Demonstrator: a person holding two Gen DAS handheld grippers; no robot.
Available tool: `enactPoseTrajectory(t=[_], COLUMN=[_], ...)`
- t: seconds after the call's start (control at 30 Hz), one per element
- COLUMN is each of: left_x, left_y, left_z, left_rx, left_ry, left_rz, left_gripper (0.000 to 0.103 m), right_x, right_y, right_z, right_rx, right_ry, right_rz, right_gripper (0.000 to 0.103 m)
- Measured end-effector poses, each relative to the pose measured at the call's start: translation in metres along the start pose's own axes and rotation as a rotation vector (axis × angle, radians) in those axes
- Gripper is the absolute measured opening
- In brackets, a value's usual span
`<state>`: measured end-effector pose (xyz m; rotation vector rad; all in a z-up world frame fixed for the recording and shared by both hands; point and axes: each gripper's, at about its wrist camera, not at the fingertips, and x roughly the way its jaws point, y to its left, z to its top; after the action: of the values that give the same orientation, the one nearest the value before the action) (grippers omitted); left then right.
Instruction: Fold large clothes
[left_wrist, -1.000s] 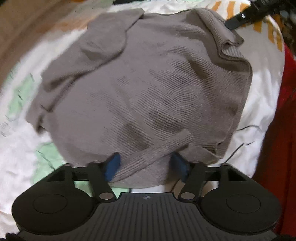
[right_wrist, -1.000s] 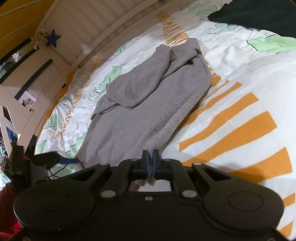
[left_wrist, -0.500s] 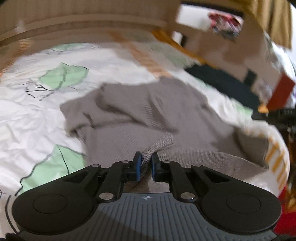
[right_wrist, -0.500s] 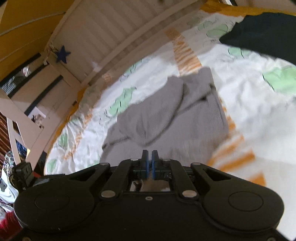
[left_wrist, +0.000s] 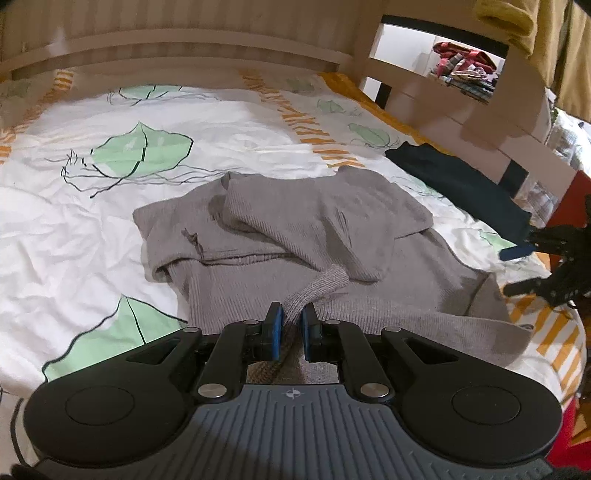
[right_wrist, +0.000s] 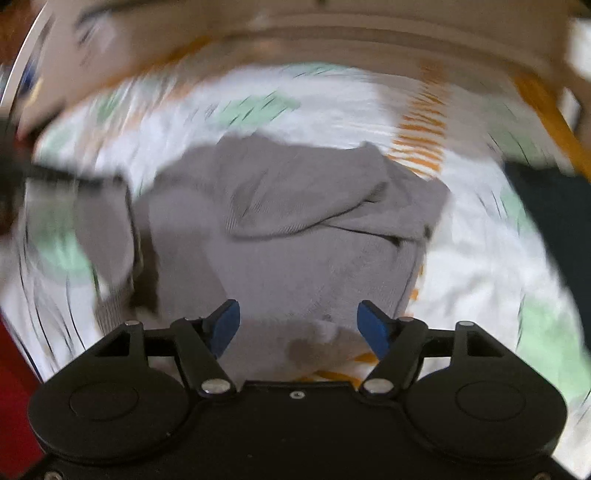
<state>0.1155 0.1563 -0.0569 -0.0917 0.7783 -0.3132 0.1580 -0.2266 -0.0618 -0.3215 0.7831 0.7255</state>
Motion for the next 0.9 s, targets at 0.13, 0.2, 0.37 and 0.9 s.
enactPoseTrajectory(t=[0.13, 0.2, 0.37, 0.9], left_x=[0.002, 0.002, 0.001, 0.023], left_y=[0.000, 0.001, 0.001, 0.035], left_z=[-0.003, -0.004, -0.004, 0.084], left_rx=[-0.006, -0.010, -0.020, -0.043], left_ry=[0.006, 0.012, 0.012, -0.212], left_rz=[0.007, 0.010, 0.019, 0.185], left_gripper=[0.011, 0.011, 0.011, 0.010], right_x=[0.027, 0.045, 0.073, 0.046], right_y=[0.014, 0.024, 0.027, -0.085], right_z=[0.013, 0.017, 0.019, 0.058], right_rx=[-0.197, -0.288, -0.284, 0.201], right_ry=[0.080, 0.138, 0.245, -0.249], right_rz=[0.155, 0.226, 0.441, -0.077], right_gripper=[0.073, 0.073, 0.018, 0.014])
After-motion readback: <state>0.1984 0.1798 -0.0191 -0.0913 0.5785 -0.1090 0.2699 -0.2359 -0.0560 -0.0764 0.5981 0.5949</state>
